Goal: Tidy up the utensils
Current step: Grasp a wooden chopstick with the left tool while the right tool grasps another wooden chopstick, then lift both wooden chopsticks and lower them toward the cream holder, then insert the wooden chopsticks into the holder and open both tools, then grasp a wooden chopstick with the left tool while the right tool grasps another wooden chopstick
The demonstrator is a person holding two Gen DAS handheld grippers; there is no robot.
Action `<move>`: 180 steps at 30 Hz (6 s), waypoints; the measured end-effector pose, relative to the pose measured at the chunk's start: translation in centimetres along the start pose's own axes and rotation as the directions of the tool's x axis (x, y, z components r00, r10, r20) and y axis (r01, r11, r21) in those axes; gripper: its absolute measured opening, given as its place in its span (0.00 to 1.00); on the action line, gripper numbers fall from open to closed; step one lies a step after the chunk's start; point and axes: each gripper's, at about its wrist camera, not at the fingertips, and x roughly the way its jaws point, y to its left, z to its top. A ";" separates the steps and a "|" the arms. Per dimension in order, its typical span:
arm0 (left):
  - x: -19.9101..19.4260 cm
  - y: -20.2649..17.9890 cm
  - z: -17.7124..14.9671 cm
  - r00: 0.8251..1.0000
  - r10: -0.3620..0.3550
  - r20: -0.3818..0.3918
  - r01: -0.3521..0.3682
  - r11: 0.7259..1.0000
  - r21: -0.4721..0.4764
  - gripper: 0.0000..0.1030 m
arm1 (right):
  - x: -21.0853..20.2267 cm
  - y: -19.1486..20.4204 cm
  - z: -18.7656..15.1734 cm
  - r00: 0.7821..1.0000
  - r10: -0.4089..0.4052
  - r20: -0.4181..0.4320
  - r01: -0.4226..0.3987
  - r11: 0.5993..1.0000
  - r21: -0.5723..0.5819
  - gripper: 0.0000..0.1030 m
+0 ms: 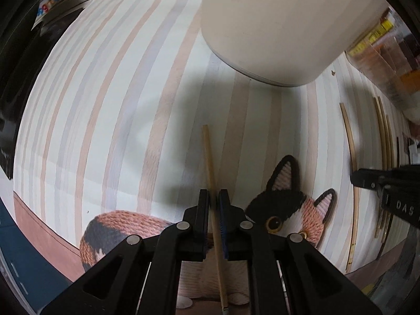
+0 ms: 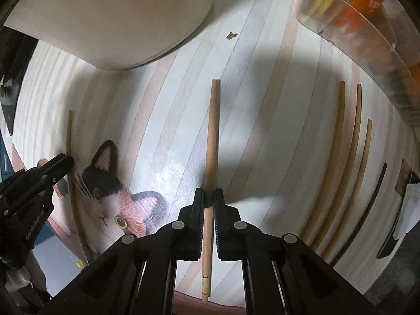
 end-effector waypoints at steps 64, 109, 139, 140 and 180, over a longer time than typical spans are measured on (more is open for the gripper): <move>-35.0 -2.0 5.5 0.642 -0.151 0.751 0.172 0.984 0.051 0.03 | -32.2 0.7 -3.3 0.511 0.193 0.838 -0.293 0.955 -0.041 0.06; -26.3 -6.1 19.4 0.811 -0.247 0.530 0.266 0.963 0.041 0.05 | -26.8 -1.5 9.4 0.538 0.127 0.833 -0.290 0.956 0.042 0.07; -16.5 -10.7 7.6 0.894 -0.004 0.447 -0.030 0.997 0.069 1.00 | -18.4 -15.1 -9.1 0.771 -0.062 0.634 -0.224 0.906 0.361 0.87; -15.4 -11.6 7.4 0.905 0.000 0.424 -0.040 0.996 0.085 1.00 | -17.4 -15.8 -9.2 0.787 -0.056 0.615 -0.224 0.902 0.369 0.86; 2.9 -25.1 8.8 0.997 -0.001 0.080 -0.023 0.953 0.303 0.04 | -2.3 -24.0 -7.5 0.961 0.083 0.265 -0.201 0.865 0.459 0.06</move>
